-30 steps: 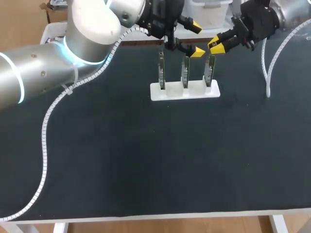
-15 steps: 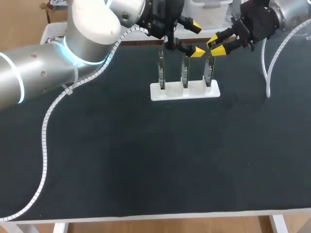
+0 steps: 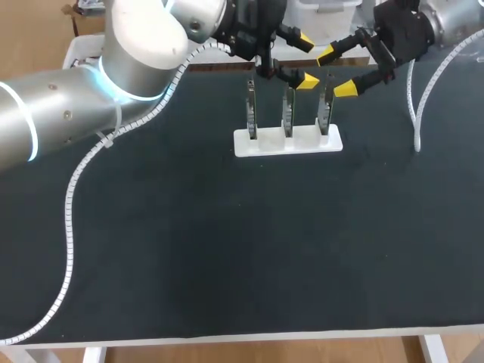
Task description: Pick up the optical module with the left hand, and insert it into the network port with the right hand.
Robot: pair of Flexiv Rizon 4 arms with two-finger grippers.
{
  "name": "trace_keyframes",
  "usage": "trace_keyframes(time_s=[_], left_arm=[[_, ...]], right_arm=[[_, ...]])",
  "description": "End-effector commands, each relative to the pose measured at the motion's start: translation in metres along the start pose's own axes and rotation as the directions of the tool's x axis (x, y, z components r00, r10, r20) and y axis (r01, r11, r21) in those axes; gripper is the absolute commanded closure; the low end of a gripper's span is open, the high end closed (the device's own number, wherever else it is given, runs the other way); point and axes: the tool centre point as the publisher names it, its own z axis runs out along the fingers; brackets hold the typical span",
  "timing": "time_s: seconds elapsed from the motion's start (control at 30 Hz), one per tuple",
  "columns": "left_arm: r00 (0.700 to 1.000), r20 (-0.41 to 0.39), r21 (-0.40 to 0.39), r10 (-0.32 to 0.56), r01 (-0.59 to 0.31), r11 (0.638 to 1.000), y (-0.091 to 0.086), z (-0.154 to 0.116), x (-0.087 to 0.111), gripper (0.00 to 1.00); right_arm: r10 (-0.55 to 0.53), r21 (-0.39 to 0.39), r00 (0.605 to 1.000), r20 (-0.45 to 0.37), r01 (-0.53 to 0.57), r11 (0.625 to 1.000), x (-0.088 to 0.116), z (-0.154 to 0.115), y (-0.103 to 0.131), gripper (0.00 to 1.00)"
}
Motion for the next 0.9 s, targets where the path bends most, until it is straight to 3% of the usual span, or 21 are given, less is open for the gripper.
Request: trace_keyframes(time_s=[0.03,0.9], left_arm=[[1.000,-0.004,0.002,-0.001,0.001,1.000,0.001,0.000,0.000,0.00],[1.000,-0.004,0.002,-0.001,0.001,1.000,0.001,0.000,0.000,0.00]], right_arm=[[0.000,-0.039,1.000,0.004,0.000,0.999,0.002,-0.002,-0.008,0.00],[-0.036,-0.018,0.999,0.008,0.036,0.999,-0.010,-0.012,-0.004,0.00]])
